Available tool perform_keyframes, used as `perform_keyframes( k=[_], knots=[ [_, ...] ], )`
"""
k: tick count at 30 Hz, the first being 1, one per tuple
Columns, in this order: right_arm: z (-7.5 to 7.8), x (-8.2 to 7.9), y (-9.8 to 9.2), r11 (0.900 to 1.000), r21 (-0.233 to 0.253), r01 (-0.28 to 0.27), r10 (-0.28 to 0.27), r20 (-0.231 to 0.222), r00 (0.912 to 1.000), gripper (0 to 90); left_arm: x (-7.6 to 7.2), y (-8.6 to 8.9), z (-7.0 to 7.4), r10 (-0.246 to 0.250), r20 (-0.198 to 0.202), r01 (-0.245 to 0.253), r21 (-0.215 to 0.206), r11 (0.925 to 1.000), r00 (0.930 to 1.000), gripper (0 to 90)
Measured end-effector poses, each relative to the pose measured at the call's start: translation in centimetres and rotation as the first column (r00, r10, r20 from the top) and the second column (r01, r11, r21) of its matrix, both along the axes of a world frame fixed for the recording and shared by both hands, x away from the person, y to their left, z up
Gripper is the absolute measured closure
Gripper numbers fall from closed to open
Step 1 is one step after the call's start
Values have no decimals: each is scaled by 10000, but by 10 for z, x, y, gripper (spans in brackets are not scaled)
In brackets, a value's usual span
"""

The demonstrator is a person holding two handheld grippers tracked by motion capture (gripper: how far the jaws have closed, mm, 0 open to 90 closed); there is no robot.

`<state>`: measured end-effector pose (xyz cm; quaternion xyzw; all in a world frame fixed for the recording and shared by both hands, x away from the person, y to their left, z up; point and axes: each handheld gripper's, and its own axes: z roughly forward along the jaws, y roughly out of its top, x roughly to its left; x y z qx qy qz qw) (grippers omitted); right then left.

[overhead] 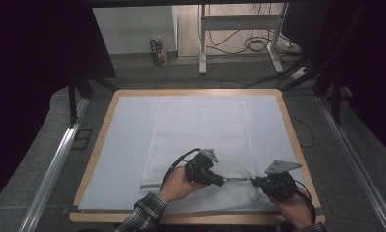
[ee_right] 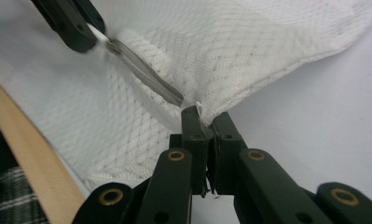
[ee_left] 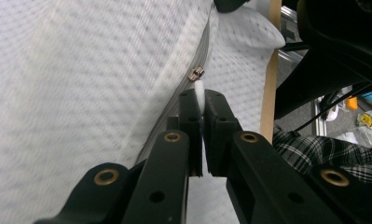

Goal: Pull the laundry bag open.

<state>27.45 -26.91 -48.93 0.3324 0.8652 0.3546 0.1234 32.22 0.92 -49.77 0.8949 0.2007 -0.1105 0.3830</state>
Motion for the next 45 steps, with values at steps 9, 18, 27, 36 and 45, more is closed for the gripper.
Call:
perform_keyframes(
  k=[9, 18, 27, 36, 45],
  knots=[
    [0, 0, 0, 9999, 111, -69, 69, 17, 10000, 852, -5, 7, 2, -37, 139, 37, 43, 10000, 9999, 878],
    [-1, 0, -2, 9998, -51, 211, -211, 11, 9998, 852, -8, 31, -1, 404, 129, -405, 93, 9991, 9991, 878],
    [-2, 0, 0, 9999, -76, 97, -96, 81, 9999, 851, -12, 48, -6, 651, -26, -651, -7, 9979, 9979, 877],
    [-3, 0, 0, 9999, -133, 109, -108, 79, 9999, 851, -16, 61, -5, 788, -67, -788, -37, 9969, 9969, 877],
    [-3, 0, 2, 9998, -192, 13, -11, 134, 9999, 851, -20, 71, -5, 872, -42, -873, -51, 9962, 9962, 877]
  ],
)
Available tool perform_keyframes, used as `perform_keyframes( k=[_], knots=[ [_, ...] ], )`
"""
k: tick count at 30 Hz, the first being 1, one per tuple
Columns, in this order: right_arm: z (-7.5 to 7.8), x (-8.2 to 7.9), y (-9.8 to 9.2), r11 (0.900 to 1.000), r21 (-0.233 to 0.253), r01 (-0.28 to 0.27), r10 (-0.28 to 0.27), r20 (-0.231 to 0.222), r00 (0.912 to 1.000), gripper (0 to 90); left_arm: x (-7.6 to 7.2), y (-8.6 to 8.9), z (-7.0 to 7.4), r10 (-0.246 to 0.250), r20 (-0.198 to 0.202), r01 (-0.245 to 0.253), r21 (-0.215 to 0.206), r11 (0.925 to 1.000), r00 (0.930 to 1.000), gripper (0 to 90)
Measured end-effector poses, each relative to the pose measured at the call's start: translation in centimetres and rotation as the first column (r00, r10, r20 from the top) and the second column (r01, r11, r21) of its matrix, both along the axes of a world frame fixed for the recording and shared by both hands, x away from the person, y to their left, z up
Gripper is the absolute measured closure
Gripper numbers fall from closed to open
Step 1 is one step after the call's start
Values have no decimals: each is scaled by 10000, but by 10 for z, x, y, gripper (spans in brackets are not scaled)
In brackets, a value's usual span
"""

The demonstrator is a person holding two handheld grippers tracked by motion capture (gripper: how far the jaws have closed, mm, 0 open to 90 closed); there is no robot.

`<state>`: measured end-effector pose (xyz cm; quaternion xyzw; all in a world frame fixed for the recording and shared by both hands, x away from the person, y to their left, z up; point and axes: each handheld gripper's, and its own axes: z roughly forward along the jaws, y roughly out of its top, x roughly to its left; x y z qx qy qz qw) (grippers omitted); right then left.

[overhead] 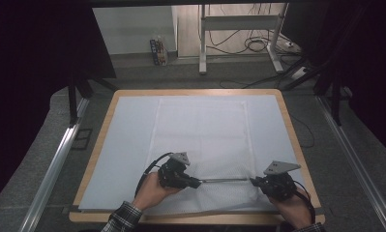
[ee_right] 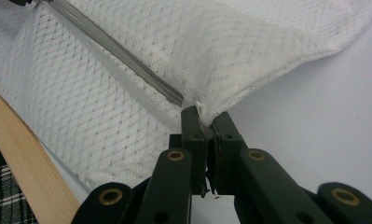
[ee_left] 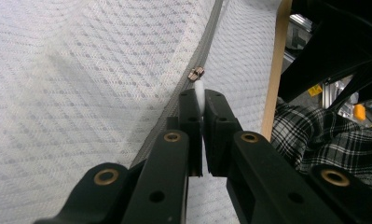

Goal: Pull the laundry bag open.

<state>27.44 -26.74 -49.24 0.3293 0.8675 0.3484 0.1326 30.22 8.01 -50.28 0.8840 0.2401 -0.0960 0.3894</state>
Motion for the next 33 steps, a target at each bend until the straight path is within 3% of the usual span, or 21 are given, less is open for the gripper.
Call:
perform_keyframes(
  k=[16, 21, 33],
  knots=[
    [0, 0, -1, 9999, -82, 98, -98, -23, 9999, 852, -5, 24, -1, 341, -201, -345, -158, 9993, 9992, 878],
    [0, 0, -1, 9998, -194, 57, -56, 71, 10000, 851, -8, 27, -2, 433, -126, -432, 14, 9991, 9990, 877],
    [-1, 1, -6, 9993, -187, 321, -321, 27, 9995, 852, -13, 56, -4, 984, -176, -986, -82, 9951, 9950, 878]
  ],
)
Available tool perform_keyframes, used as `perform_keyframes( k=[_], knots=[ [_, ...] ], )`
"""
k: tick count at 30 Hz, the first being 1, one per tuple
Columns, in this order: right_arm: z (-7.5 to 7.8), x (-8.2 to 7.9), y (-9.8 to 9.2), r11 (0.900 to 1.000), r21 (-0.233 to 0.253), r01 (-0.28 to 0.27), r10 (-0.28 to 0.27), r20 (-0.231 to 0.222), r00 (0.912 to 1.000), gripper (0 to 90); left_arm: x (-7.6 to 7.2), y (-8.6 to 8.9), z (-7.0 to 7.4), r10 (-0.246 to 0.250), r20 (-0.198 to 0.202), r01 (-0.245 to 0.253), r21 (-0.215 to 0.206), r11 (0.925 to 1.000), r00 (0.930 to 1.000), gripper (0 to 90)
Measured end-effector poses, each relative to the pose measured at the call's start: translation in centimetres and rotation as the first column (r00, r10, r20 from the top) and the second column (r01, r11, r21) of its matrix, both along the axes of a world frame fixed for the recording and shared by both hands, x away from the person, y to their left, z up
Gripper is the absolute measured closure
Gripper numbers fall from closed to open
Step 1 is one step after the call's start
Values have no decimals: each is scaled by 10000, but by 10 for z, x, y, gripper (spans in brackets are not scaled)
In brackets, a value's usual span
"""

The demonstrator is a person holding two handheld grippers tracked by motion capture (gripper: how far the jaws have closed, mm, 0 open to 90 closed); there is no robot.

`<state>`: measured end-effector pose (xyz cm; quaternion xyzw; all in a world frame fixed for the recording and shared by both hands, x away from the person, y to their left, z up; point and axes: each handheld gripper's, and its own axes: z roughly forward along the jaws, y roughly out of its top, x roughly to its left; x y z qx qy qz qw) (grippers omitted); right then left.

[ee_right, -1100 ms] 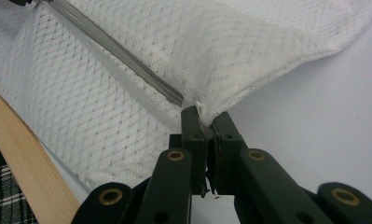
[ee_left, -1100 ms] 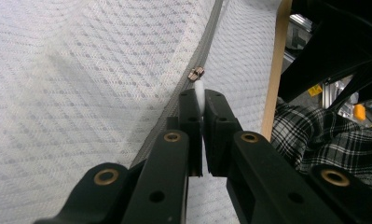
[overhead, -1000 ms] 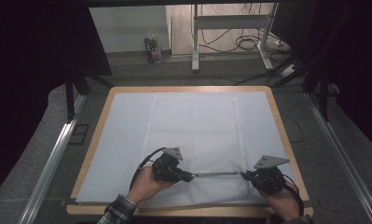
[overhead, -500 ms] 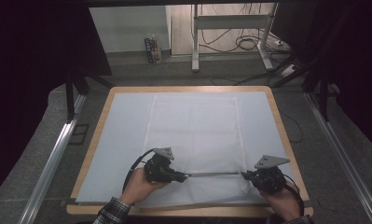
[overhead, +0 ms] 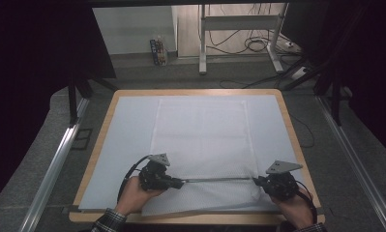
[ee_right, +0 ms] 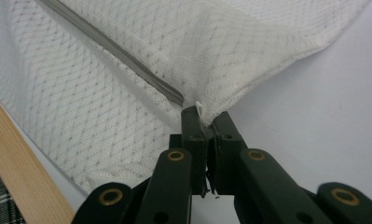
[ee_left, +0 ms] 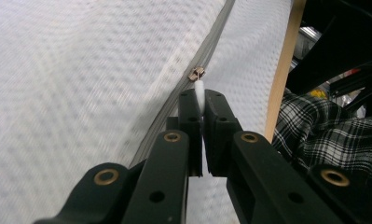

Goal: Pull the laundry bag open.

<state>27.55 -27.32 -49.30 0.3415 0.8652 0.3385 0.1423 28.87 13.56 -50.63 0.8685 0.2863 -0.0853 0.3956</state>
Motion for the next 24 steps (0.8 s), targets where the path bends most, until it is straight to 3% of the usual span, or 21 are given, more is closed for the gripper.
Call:
perform_keyframes(
  k=[20, 24],
  knots=[
    [0, -1, 1, 10000, 84, -46, 46, -16, 10000, 852, -11, 34, 0, 525, -12, -525, -139, 9985, 9986, 877],
    [0, -1, 1, 10000, 16, -37, 37, -8, 10000, 852, -13, 38, -1, 601, -1, -601, 10, 9982, 9982, 877]
  ],
)
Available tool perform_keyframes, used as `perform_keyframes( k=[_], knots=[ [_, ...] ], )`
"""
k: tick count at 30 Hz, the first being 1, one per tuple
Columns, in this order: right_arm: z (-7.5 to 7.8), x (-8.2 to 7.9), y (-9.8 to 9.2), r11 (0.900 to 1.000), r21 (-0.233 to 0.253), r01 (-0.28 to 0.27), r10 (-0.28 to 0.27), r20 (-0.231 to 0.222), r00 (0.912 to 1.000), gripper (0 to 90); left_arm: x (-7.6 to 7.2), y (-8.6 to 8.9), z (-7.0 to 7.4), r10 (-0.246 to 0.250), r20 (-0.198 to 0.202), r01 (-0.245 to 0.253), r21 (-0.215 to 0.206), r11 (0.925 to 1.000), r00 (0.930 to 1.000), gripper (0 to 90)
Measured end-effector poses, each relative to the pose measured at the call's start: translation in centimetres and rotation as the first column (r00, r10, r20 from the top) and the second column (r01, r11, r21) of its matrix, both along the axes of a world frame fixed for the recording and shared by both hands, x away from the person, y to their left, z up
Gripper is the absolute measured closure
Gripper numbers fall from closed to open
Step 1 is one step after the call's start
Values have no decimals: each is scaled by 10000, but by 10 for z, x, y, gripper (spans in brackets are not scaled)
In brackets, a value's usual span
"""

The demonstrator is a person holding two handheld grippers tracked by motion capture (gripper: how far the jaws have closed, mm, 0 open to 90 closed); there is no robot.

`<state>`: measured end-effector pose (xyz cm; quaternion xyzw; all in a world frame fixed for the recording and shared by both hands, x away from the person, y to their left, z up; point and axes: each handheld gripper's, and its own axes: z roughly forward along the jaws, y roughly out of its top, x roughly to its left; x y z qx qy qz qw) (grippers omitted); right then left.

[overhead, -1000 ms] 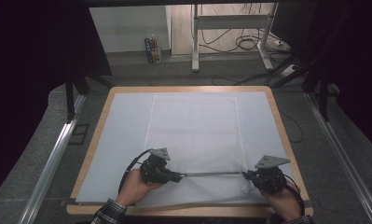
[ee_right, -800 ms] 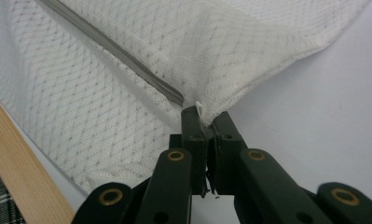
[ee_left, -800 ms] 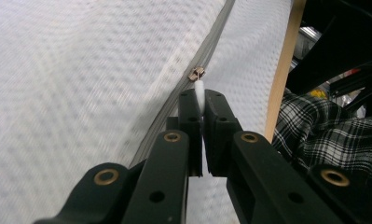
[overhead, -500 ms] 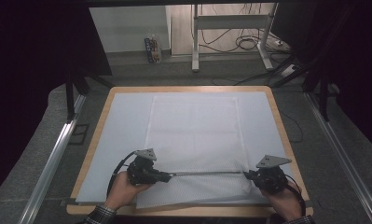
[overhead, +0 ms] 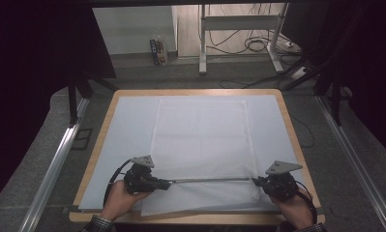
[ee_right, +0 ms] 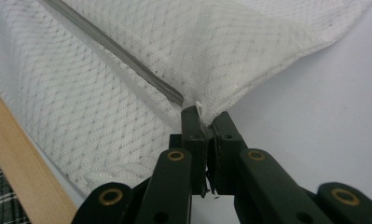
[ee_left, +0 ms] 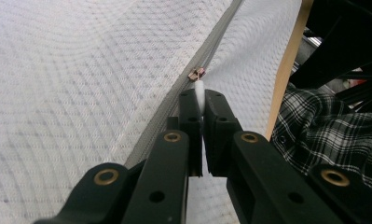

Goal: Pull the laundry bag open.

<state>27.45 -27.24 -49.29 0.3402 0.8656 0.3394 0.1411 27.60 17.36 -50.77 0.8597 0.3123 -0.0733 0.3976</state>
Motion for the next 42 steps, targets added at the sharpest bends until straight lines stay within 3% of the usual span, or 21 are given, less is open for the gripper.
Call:
perform_keyframes(
  k=[18, 20, 25, 42],
  knots=[
    [-1, 1, -3, 9999, -11, 104, -104, -75, 9999, 851, -10, 30, -6, 517, -253, -522, -195, 9984, 9983, 877],
    [-1, 1, -2, 9999, -124, 97, -97, -11, 10000, 851, -11, 32, -6, 573, -245, -573, -10, 9984, 9981, 877],
    [-1, 1, -3, 9999, -105, 117, -118, -54, 9999, 851, -13, 41, -7, 770, -269, -774, -136, 9969, 9967, 877],
    [-2, 1, -1, 9998, -176, 118, -119, -55, 9999, 852, -21, 61, -9, 1284, -253, -1281, 134, 9917, 9914, 877]
  ],
)
